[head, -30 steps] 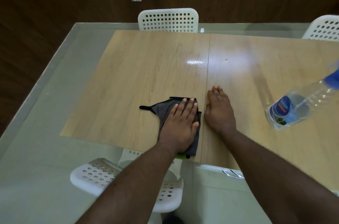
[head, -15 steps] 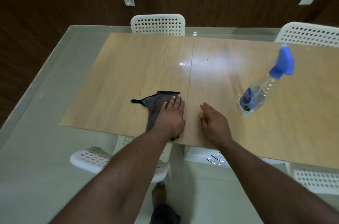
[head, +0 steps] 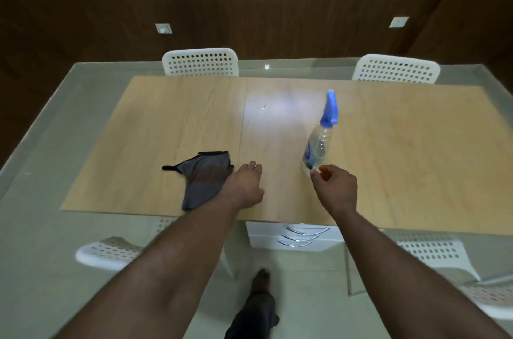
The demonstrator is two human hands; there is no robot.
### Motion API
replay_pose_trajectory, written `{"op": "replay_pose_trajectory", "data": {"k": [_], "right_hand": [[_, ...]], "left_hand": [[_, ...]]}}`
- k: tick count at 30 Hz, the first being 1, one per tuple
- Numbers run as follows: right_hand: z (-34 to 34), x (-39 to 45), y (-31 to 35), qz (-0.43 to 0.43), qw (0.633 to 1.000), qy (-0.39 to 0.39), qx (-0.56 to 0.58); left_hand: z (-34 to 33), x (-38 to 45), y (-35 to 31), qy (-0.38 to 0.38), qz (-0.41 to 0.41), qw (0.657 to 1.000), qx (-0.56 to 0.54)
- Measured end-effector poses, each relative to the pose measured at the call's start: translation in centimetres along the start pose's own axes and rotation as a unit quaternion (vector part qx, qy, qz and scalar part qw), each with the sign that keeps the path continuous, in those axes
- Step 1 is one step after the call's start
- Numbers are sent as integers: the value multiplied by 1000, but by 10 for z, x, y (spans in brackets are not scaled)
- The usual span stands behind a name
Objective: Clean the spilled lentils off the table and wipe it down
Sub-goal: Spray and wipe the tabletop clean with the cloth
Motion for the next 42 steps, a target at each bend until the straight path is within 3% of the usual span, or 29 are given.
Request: {"op": "replay_pose_trajectory", "data": {"k": [4,14,19,26,35,42], "right_hand": [[23,30,-3,-23,998,-17,54],[3,126,93,139,978,36,151],[-42,185,114,48,967,110,225],[-120,238,139,-31,958,243,147],[-185,316,203,-1,954,297,40],[-215,347,219,-11,953,302,-16]], "left_hand": [[3,30,-13,10,-4,1000,-5],[34,135,-1,19,22,999,-31],[64,193,14,2,61,998,-31],[85,248,50,-25,118,992,-29],[100,292,75,-14,113,989,-89],[106,296,73,-2,122,991,-54]]}}
Point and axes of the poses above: each hand's wrist, its own x-axis towards the middle knuckle, its own z-axis out of the back of the hand, y = z × x, the point moved 9 cm from there along x, towards the middle knuckle, and after that the axes turned 1 degree about -y, right-handed, at the moved point
